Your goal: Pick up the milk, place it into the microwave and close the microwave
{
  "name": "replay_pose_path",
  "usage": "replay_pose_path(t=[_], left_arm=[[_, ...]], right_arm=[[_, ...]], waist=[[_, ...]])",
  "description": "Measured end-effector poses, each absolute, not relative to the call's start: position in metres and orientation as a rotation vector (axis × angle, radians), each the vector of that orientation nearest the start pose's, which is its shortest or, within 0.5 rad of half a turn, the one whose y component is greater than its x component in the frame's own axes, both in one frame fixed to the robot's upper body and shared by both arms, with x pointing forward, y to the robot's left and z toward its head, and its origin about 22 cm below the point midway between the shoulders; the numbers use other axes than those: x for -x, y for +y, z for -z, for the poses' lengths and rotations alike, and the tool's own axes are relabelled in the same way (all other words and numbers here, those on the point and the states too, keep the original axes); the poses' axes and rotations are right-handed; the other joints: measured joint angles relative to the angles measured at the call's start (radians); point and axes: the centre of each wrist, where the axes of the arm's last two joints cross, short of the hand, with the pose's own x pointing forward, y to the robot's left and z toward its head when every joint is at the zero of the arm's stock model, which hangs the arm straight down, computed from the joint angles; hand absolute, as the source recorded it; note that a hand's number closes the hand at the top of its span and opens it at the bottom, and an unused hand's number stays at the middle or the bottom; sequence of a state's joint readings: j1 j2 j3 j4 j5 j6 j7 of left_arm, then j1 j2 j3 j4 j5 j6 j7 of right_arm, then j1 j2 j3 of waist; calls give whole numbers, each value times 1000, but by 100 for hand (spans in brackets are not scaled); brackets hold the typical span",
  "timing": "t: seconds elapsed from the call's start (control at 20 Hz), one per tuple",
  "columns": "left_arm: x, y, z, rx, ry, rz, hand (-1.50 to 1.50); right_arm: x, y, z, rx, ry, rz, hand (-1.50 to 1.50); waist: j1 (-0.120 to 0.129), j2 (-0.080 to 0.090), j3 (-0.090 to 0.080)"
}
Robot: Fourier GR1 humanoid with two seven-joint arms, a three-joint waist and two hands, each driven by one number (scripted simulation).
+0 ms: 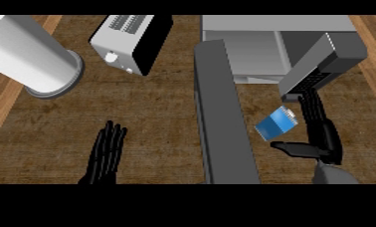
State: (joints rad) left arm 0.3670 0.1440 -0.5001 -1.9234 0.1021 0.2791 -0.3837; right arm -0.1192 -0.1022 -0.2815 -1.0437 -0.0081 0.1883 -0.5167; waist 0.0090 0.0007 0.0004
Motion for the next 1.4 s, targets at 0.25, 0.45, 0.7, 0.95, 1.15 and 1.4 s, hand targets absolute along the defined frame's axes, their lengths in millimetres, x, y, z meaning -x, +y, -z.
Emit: replay_pose_path(t=[0.25, 0.45, 0.7, 0.95, 1.15, 1.4], left_arm=[[-136, 184, -15, 145, -1890, -48, -150], [-131, 194, -9, 141, -1889, -48, -150], [-128, 205, -7, 143, -1890, -45, -150], [-121, 212, -10, 147, -1892, -39, -150], [-121, 218, -11, 142, -1902, -39, -150], [-123, 225, -11, 146, -1895, -51, -150]], right_arm=[[-251, -312, 106, 82, -1697, 63, 150], [-253, -314, 117, 109, -1712, 98, 150], [-261, -316, 127, 186, -1708, 56, 150], [-267, -315, 132, 255, -1696, -48, 150], [-269, -314, 134, 377, -1731, -148, 150], [-266, -308, 140, 351, -1797, -145, 150]], waist=[[-1, 0, 0], [0, -1, -1], [4, -1, -1], [10, 0, -2], [13, 1, -1], [11, 2, -1]])
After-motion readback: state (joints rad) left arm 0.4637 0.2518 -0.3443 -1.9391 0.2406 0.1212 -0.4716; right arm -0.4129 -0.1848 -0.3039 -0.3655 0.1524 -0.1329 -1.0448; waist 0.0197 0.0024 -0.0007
